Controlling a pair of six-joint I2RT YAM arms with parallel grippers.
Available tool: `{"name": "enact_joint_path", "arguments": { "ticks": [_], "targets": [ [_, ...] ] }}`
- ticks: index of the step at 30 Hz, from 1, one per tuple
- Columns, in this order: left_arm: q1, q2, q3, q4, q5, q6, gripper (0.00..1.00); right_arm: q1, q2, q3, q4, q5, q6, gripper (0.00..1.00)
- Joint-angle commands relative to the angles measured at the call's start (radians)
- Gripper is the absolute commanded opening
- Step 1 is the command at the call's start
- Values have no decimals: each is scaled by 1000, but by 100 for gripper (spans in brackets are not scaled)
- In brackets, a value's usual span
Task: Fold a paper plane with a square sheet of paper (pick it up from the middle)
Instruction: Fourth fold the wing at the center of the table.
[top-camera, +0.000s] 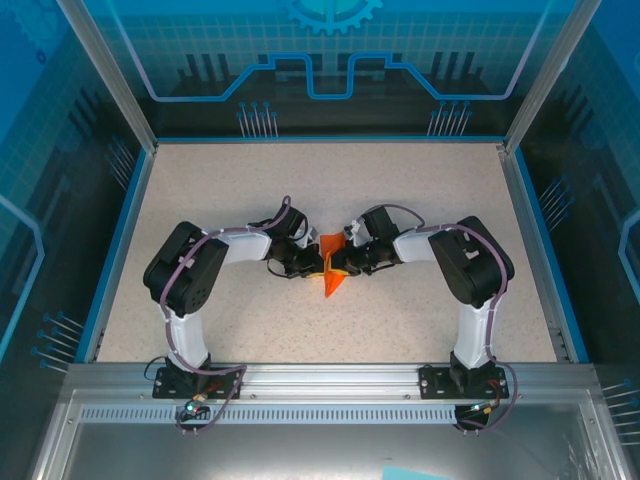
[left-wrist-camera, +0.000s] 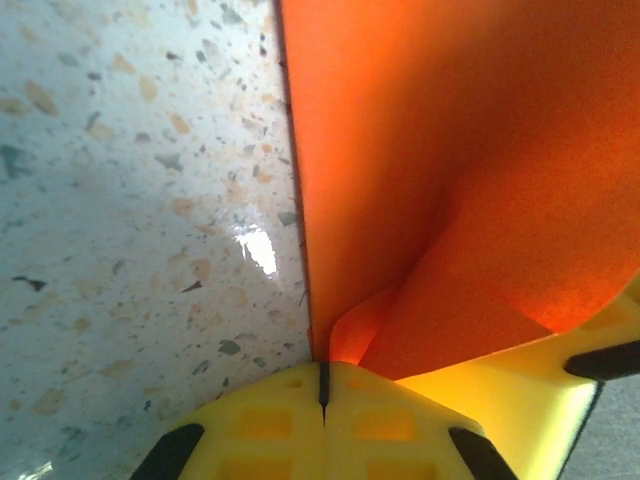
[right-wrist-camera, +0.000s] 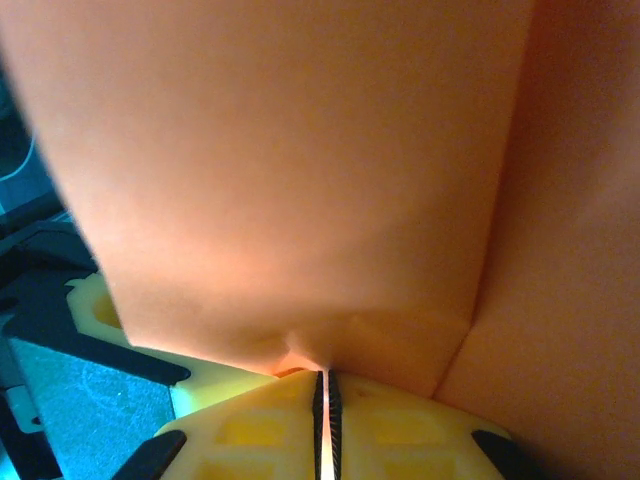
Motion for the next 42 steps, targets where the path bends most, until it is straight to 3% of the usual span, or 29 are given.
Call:
{"name": "enact_joint_path", "arguments": {
  "ticks": [1,16,23,42],
  "targets": [
    [-20,9,-11,104,24,-4,0,3,35,24,-9,5,-21,13],
    [-14,-94,8,34,0,16,0,7,70,33,-58,34,-57,13],
    [-13,-130,41,-6,-21,31,5,9,72,34,-83,53,-78,13],
    [-10,9,129,-66,-72,98,1,11,60,12,-57,50,-59,13]
  ]
}}
